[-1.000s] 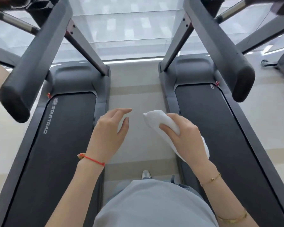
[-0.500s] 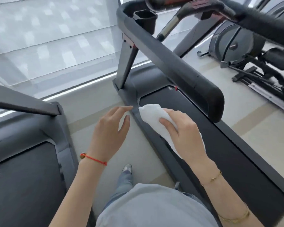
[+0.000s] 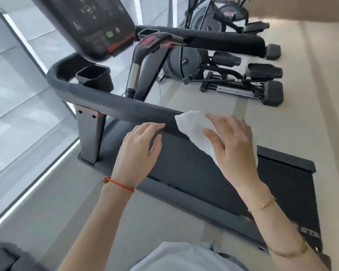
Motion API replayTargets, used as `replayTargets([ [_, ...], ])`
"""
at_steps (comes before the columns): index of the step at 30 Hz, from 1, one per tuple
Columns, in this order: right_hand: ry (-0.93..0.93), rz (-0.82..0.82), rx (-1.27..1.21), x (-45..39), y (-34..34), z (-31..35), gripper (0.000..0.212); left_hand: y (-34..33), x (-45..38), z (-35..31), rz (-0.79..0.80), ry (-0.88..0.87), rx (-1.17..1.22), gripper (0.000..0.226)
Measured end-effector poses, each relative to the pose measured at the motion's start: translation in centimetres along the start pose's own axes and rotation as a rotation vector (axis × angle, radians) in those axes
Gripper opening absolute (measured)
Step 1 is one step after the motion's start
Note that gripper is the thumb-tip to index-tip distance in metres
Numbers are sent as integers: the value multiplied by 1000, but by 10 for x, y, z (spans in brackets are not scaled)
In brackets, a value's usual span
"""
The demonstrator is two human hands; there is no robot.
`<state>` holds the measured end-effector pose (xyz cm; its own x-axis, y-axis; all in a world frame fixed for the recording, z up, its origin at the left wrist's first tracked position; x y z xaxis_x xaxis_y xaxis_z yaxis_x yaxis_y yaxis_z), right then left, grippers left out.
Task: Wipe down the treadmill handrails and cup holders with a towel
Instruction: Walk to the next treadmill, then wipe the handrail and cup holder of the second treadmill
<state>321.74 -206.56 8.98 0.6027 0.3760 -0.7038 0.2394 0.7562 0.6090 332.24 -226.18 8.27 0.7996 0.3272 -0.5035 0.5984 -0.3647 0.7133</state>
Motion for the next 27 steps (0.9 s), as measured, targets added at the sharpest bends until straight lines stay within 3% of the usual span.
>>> replayTargets([
  [7, -146, -75, 241, -22, -3, -28, 44, -19, -51, 23, 94, -141, 77, 30],
  [17, -367, 153, 345, -20, -36, -79, 50, -65, -88, 43, 174, -159, 54, 29],
  [23, -225, 408, 349, -51, -69, -56, 53, -75, -96, 50, 183, -135, 34, 30],
  [27, -160, 418, 334, -58, -81, -43, 43, -76, -97, 53, 188, -112, 21, 28],
])
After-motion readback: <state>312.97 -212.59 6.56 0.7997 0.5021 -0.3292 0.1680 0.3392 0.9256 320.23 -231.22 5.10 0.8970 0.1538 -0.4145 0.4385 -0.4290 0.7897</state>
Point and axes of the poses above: each hand's wrist, its own x-axis away from the middle knuckle, its own y-axis out of the back of the hand, z = x × y, the point moved 2 cm from there along -x, towards the middle knuckle, and after that the axes turned 3 degrees about -z, right-handed, at the moved point
